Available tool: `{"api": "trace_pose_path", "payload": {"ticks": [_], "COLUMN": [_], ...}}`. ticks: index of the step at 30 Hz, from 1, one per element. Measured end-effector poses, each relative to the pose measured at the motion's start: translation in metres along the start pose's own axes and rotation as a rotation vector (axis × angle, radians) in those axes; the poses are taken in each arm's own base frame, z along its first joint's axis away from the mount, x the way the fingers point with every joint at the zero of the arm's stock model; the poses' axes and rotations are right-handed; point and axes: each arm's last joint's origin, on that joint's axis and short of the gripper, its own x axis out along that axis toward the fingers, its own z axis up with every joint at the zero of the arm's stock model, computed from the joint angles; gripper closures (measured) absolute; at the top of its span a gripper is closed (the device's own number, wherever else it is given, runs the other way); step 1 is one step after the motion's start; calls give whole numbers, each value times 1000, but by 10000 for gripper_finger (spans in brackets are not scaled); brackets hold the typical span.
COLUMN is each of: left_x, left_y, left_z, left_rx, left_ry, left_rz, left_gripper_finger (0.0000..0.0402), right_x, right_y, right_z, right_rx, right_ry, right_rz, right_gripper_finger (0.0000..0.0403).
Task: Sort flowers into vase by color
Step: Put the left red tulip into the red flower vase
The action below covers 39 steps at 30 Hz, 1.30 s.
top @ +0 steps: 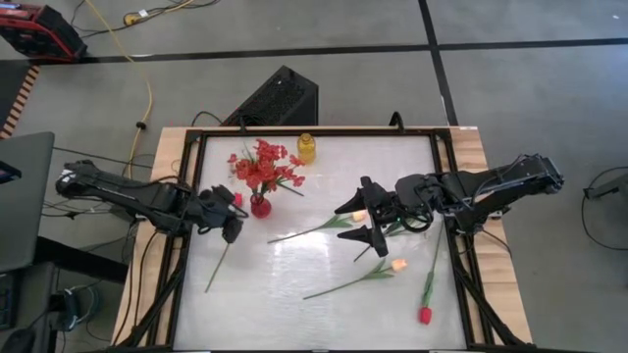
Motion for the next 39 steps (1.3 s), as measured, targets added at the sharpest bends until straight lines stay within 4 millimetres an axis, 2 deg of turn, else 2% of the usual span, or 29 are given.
{"api": "trace_pose_path", "payload": {"ticks": [4, 12, 17, 23, 29, 33, 39], "left_x": [12, 44, 57, 72, 89, 89, 87], "left_y": [0, 0, 3, 3, 11, 14, 15], "left_z": [-12, -34, -41, -49, -60, -62, -66], "left_rx": [-38, -93, -144, -171, -234, -234, -199], "left_ry": [126, 246, 277, 328, 315, 310, 282], "left_rz": [8, 147, 235, 223, 219, 266, 302], "left_gripper_finger": [210, 210, 214, 218, 223, 259, 376], "right_x": [0, 0, 0, 0, 0, 0, 0], "right_y": [0, -1, -1, -1, -1, -1, -1], "right_z": [0, -2, -2, -2, -2, -2, -2], "right_rx": [-3, -5, -4, -4, -1, -1, -1], "right_ry": [0, 22, 21, 21, 21, 20, 21], "right_rz": [0, -7, -7, -7, -7, -8, -8], "right_gripper_finger": [82, 82, 82, 82, 82, 82, 82]}}
